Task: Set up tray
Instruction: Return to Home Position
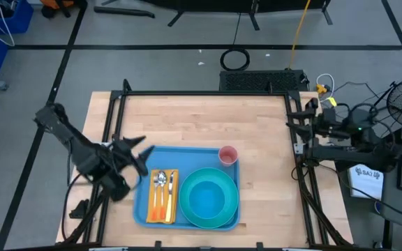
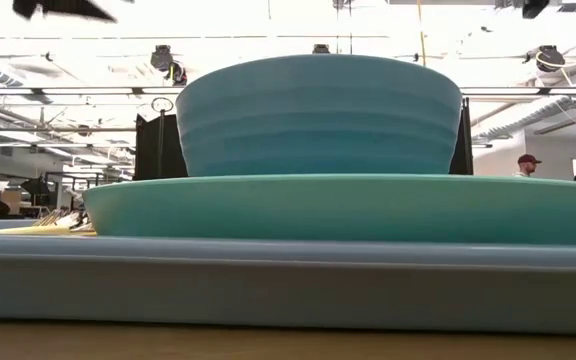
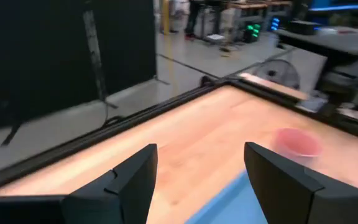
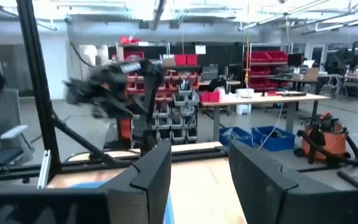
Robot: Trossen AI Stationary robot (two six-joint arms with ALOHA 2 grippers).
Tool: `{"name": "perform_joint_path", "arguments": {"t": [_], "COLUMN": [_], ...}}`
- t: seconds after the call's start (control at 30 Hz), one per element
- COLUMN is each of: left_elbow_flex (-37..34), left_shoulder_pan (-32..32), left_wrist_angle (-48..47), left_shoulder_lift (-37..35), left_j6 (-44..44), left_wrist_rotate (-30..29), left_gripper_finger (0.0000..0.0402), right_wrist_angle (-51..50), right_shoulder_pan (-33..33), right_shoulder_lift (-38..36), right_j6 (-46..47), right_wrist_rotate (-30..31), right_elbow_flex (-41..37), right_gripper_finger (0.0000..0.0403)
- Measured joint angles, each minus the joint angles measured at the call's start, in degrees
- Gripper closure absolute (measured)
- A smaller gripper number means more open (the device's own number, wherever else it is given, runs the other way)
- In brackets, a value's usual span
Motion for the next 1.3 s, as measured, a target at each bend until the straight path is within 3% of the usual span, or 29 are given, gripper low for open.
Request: {"name": "perform_joint_path", "arguments": {"t": [0.17,0.3,0.47,0.57,0.77,0.87,1.03,1.3], "left_elbow_flex": [-20.3,-34.1,-46.2,-51.2,-57.1,-57.3,-57.3,-57.2], "left_shoulder_pan": [5.0,8.7,16.4,23.6,39.4,46.1,51.4,51.7], "left_wrist_angle": [15.8,35.7,64.1,73.2,73.6,71.3,71.0,69.5], "left_shoulder_lift": [-14.5,-26.3,-39.6,-46.7,-56.7,-58.0,-58.0,-58.0], "left_j6": [3.5,17.1,46.8,58.4,61.7,61.3,61.1,60.8], "left_wrist_rotate": [0.6,5.0,19.3,30.2,49.9,56.8,61.3,63.0], "left_gripper_finger": [0.0158,0.0158,0.0158,0.0158,0.0158,0.0158,0.0158,0.0158], "right_wrist_angle": [-4.2,-6.8,-7.5,-10.1,-10.8,-9.0,-9.9,-13.1], "right_shoulder_pan": [0.0,0.0,0.0,0.1,0.1,0.1,0.1,0.1], "right_shoulder_lift": [-2.0,-4.2,-6.8,-7.5,-7.8,-8.2,-11.5,-11.6], "right_j6": [0.2,0.0,-0.2,-1.3,-0.2,-0.2,-1.2,-0.6], "right_wrist_rotate": [2.5,7.3,7.3,7.0,-4.1,-6.2,-6.7,-8.4], "right_elbow_flex": [0.0,0.0,0.0,0.0,-2.4,-3.9,-5.0,-5.6], "right_gripper_finger": [0.025,0.025,0.025,0.025,0.025,0.025,0.025,0.025]}}
